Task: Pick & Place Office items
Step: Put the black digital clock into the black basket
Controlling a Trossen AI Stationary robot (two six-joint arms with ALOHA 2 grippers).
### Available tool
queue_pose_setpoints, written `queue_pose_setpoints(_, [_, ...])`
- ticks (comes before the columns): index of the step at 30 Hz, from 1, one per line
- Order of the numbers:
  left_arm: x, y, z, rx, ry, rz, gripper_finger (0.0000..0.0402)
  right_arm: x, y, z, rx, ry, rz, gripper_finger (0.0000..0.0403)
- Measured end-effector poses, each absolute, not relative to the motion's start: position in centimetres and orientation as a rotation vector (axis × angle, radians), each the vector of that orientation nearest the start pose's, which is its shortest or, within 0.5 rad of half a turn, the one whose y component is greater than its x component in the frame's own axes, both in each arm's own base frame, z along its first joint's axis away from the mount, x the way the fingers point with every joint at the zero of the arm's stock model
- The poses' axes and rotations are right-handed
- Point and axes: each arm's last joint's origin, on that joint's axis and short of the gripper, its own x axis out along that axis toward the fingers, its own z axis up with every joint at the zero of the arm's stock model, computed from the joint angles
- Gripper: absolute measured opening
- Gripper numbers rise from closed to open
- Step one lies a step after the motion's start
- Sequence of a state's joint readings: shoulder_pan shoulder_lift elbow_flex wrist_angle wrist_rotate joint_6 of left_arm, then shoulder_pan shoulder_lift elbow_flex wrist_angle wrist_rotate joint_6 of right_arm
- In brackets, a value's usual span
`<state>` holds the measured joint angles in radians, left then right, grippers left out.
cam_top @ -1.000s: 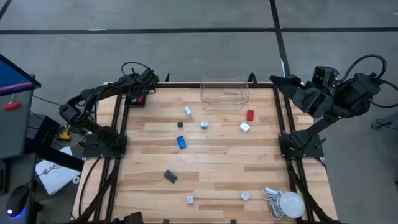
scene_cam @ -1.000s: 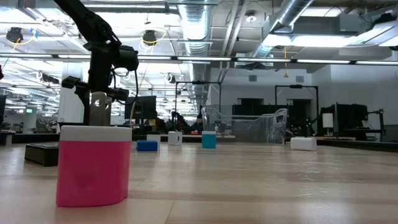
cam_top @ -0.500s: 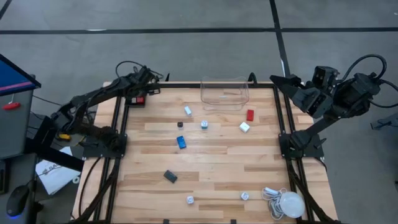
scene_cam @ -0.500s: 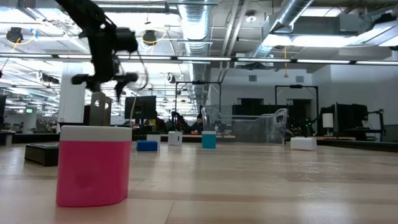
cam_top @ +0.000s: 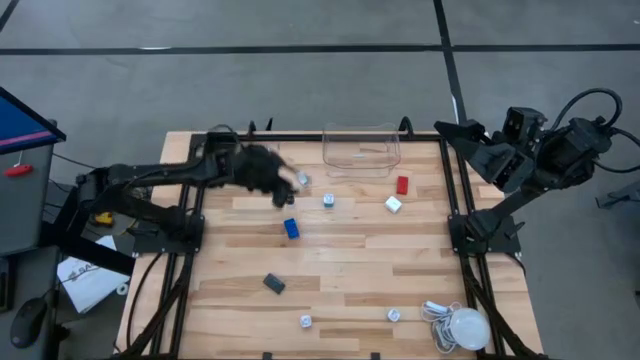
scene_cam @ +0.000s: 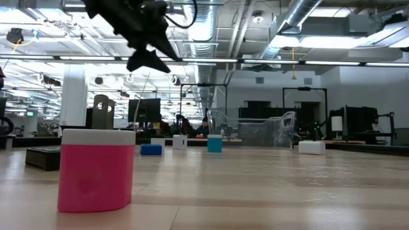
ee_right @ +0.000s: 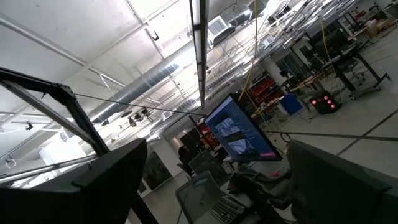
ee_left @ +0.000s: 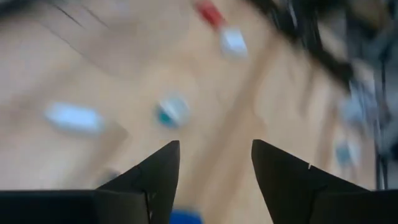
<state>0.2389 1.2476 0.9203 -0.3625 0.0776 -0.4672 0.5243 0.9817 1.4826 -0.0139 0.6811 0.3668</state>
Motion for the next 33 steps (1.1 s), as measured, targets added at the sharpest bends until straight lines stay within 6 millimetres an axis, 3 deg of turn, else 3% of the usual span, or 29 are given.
queue_pose_setpoints(5, [25.1,0.2,25.9,-0.465,0.853,0.139,0.0189,12.9,5.6,53.6,0.659,-0.428,-0.062,0.0379])
queue_pose_setpoints(9, [24.8,-3.0,25.8,-0.413,0.878,0.079,0.0191,12.9,5.5,53.6,0.678,-0.433,-0.059,0.0379])
queue_pose_setpoints(15, [25.2,-4.7,25.4,-0.240,0.872,0.014,0.0218,12.9,5.5,53.6,0.695,-0.433,-0.055,0.0379])
queue_pose_setpoints(26, [25.1,-8.3,24.4,0.105,0.890,-0.256,0.0295,12.9,5.5,53.6,0.719,-0.435,-0.050,0.0379])
queue_pose_setpoints(33, [25.4,-11.9,21.5,0.192,0.979,-0.365,0.0323,13.0,5.6,53.5,0.716,-0.427,-0.053,0.0379])
